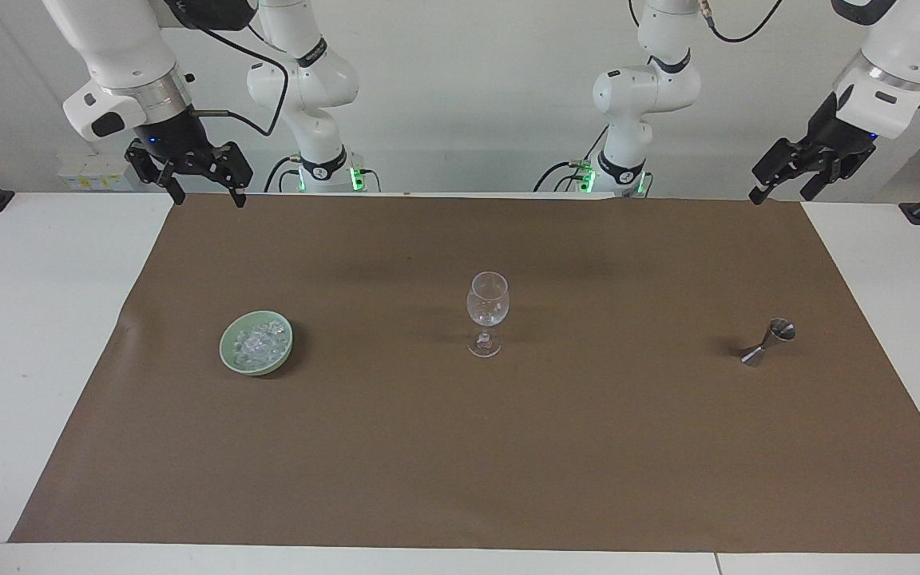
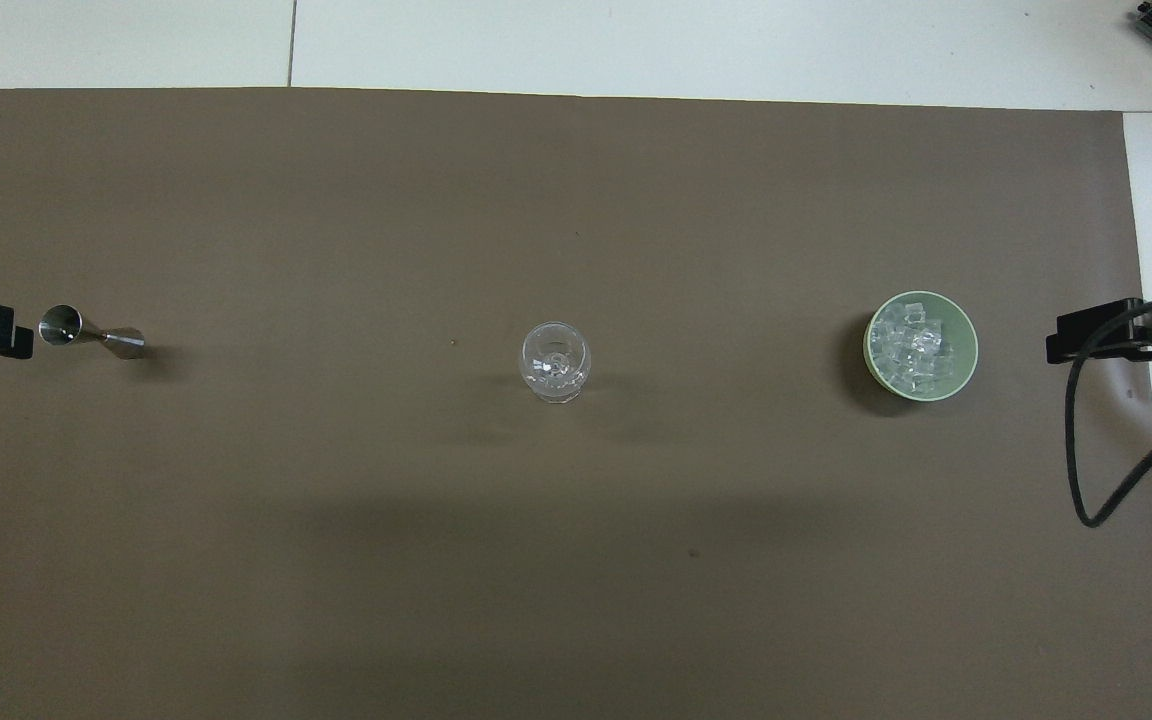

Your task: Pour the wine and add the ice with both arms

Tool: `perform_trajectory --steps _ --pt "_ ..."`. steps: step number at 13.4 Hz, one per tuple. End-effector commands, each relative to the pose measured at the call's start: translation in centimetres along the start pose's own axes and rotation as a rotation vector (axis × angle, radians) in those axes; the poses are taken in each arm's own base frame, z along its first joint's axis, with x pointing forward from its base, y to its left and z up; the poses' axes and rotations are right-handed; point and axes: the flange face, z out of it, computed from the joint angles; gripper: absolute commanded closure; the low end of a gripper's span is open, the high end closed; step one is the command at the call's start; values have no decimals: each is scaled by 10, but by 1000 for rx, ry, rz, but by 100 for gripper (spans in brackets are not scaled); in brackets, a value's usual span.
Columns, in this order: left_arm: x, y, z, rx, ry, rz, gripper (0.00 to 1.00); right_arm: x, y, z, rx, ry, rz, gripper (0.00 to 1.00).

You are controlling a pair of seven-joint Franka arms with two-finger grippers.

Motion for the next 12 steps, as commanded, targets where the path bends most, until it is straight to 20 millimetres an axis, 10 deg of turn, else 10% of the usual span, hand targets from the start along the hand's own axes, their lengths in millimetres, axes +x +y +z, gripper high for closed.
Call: perform_trajectory --steps 1,12 --pt "-12 -39 3 -88 -26 -233 0 -8 1 0 24 4 -17 0" --pt "-32 -164 54 -332 -134 -993 0 -7 1 0 24 2 -18 0"
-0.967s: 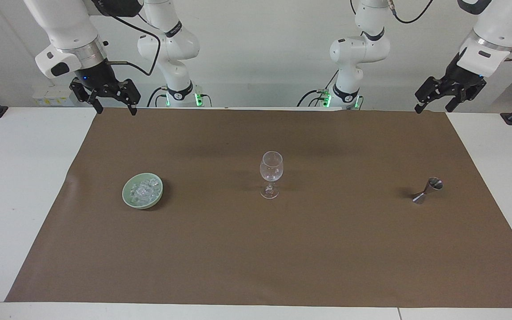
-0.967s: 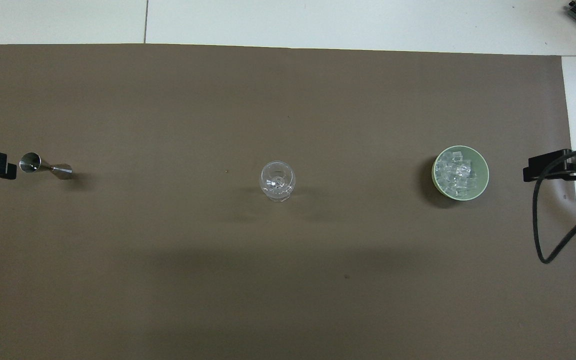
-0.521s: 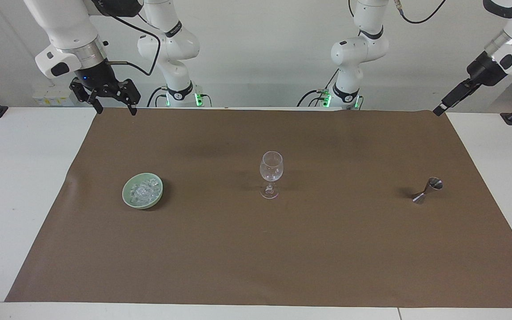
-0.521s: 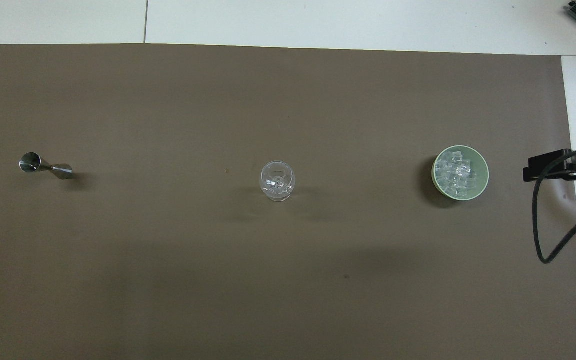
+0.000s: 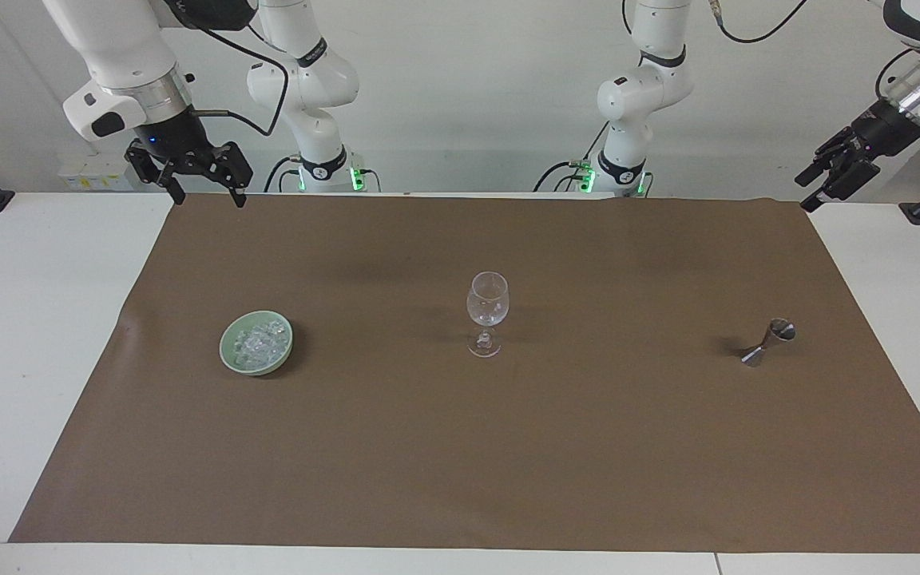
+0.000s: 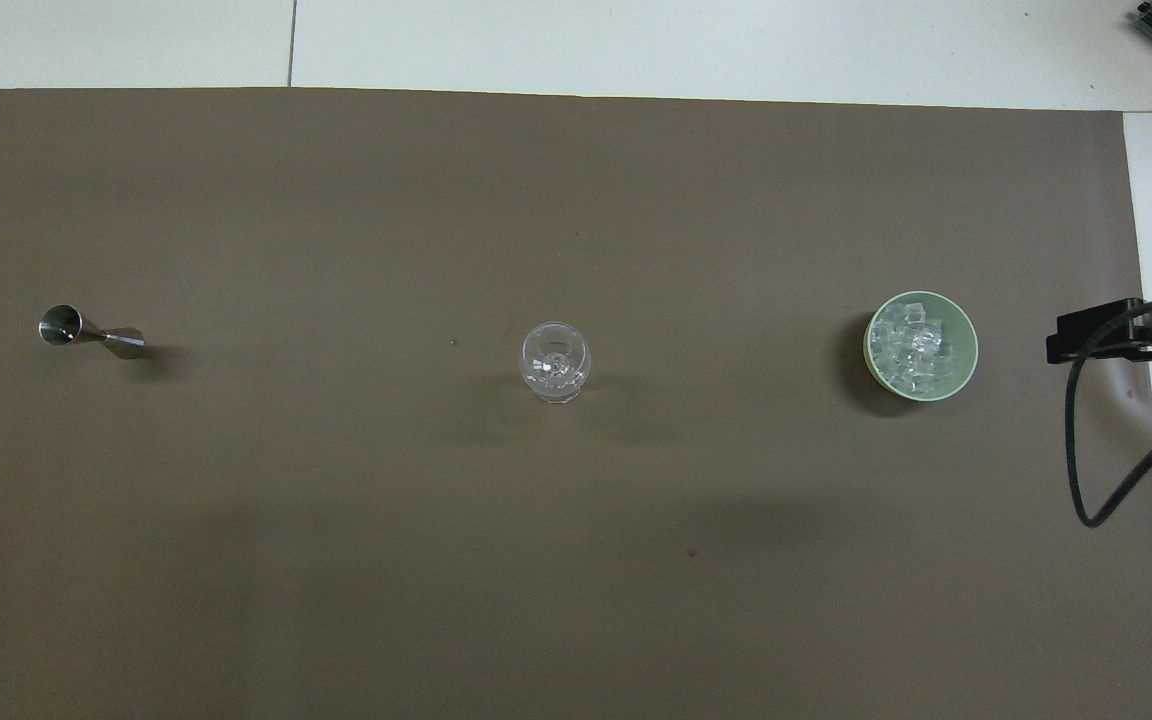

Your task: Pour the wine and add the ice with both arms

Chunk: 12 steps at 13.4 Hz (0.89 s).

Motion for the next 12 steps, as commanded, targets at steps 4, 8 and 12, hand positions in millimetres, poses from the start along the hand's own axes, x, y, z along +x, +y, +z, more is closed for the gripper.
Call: perform_trajectory --steps 4,8,12 --pt "46 -36 15 -200 -96 -340 0 -8 1 0 24 4 -17 0" --pt "91 -58 34 -298 -214 -495 0 -7 1 0 24 2 -17 0" --pt "104 -67 61 -332 -240 -558 0 -7 1 0 24 2 -17 0"
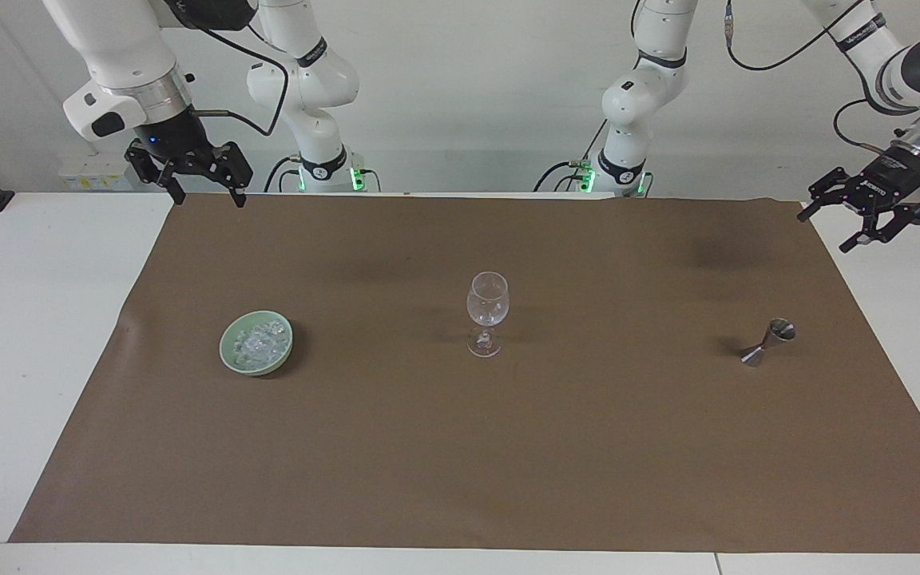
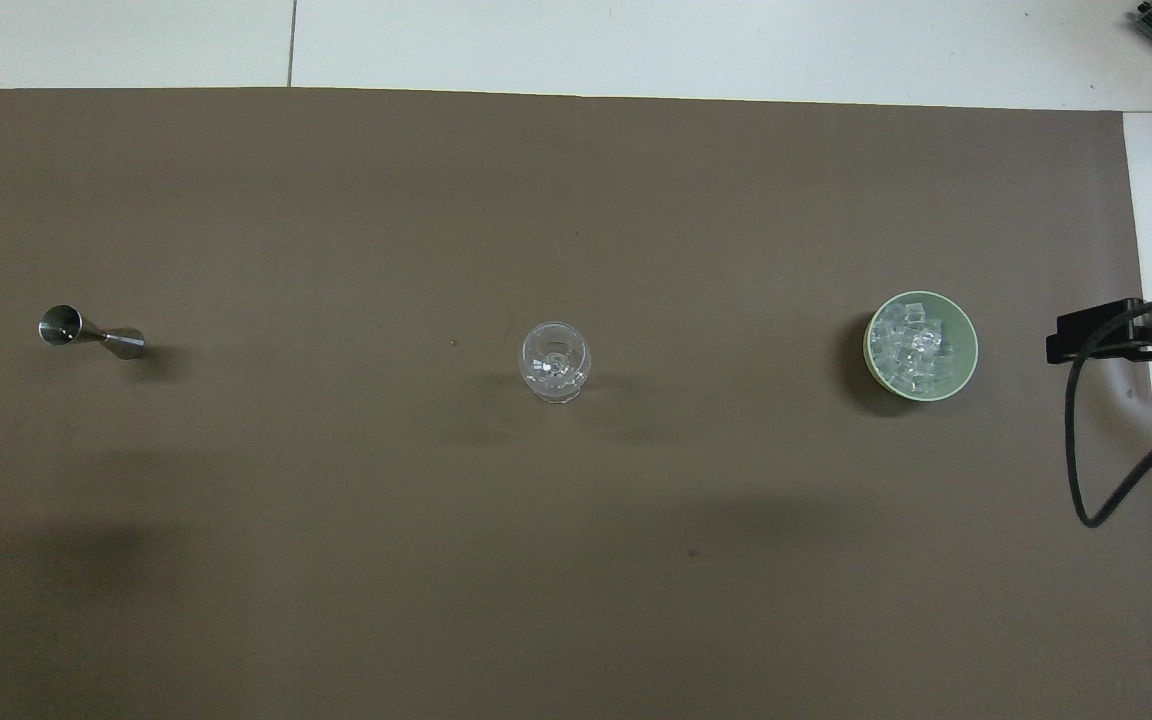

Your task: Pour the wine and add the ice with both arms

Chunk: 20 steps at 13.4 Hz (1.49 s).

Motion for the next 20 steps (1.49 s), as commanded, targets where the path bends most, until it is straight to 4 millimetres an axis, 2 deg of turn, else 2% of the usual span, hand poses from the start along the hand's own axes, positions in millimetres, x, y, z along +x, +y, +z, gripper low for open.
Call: perform_trajectory --steps 1,4,6,10,12,17,20 --pt "7 -8 8 -38 -14 -51 0 -8 1 0 24 4 -17 0" --pt "25 -15 13 -79 -34 -105 0 -7 1 0 24 2 -17 0" --pt "38 -23 24 -95 -51 -140 0 -7 1 0 24 2 -17 0" --pt "49 -34 35 -106 -85 -152 0 -7 1 0 24 2 -17 0" --pt "59 -40 35 -127 -86 -175 0 -7 1 0 24 2 -17 0" --pt "66 -47 40 -158 -112 -220 0 -8 2 0 24 2 -14 0" --pt "82 -59 49 -221 -190 -314 0 -7 2 0 22 8 -17 0"
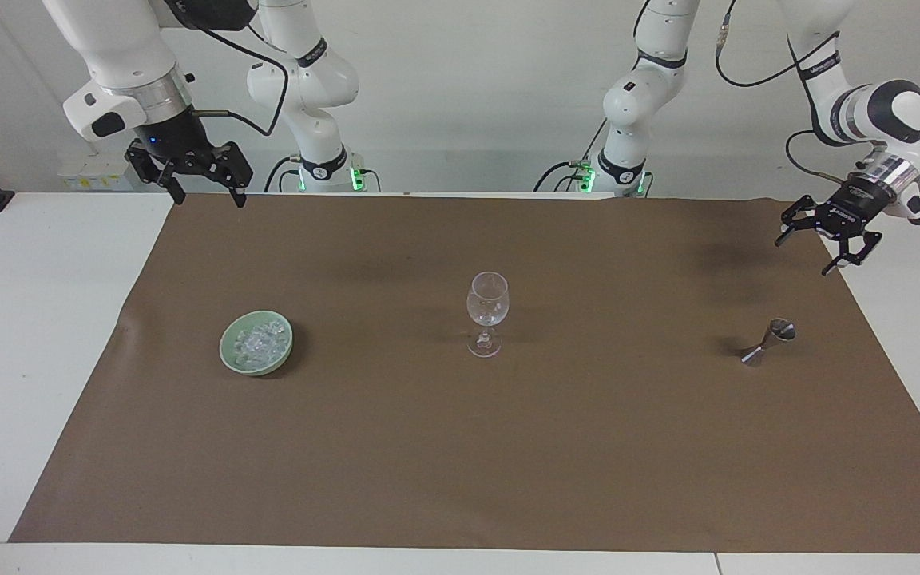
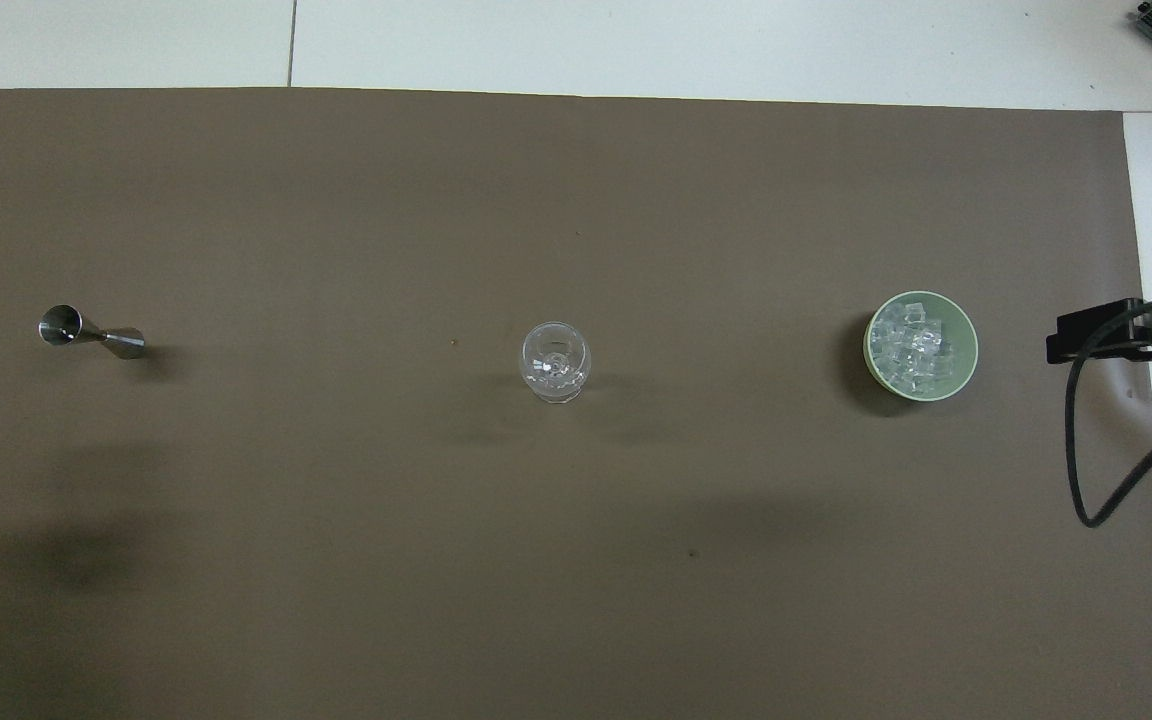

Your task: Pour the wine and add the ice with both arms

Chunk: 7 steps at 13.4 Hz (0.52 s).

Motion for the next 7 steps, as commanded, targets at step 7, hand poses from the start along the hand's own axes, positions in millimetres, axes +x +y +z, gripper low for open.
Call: perform_trajectory --steps 7 --pt "44 2 19 -146 -57 -158 0 -10 1 12 27 31 -30 0"
